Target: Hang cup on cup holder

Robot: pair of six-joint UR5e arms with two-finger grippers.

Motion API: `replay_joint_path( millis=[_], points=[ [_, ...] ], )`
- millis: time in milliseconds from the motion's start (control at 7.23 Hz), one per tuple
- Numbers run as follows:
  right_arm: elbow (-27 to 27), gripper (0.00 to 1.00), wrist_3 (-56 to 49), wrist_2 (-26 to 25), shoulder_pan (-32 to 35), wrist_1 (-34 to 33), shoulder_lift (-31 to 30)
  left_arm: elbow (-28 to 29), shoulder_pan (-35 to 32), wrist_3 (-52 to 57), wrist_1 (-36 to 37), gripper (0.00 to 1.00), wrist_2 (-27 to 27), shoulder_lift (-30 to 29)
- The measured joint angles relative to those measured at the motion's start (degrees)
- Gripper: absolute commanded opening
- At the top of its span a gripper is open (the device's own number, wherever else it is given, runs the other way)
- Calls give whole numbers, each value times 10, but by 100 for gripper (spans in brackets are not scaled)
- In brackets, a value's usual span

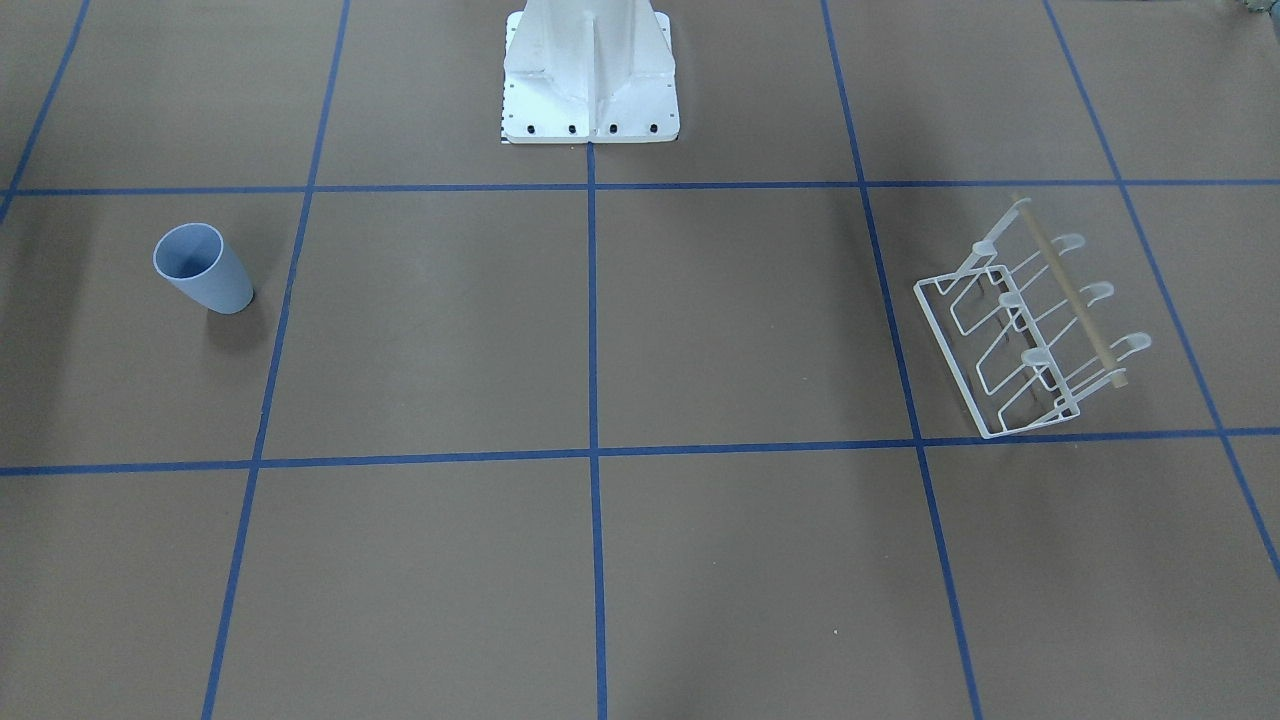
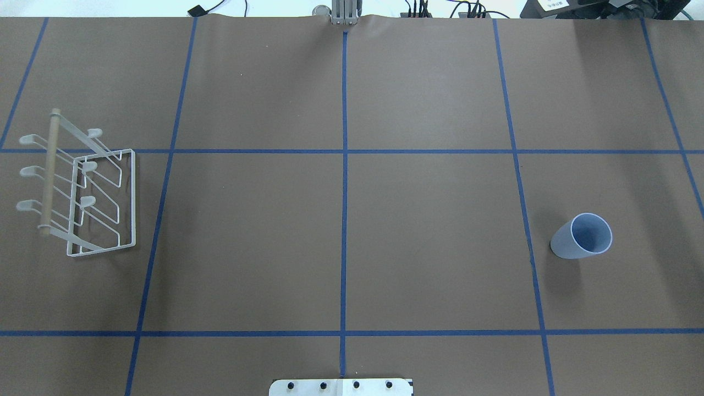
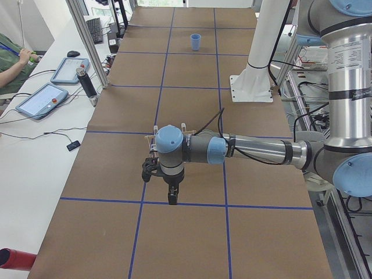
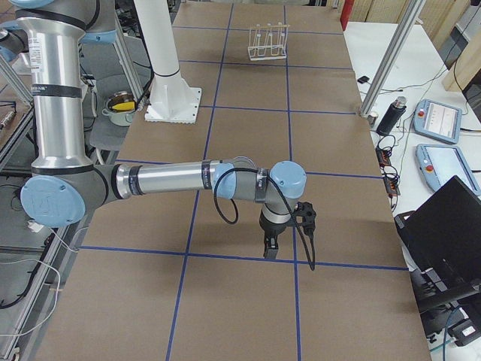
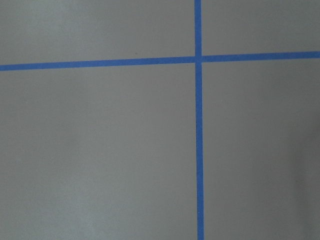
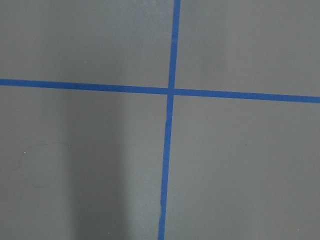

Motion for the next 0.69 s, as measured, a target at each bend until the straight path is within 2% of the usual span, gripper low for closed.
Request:
replay_joint_path(
  millis=[692],
  points=[
    [8, 100, -1, 6, 0, 6, 2, -2, 0, 1, -1, 98, 0, 0]
  ],
)
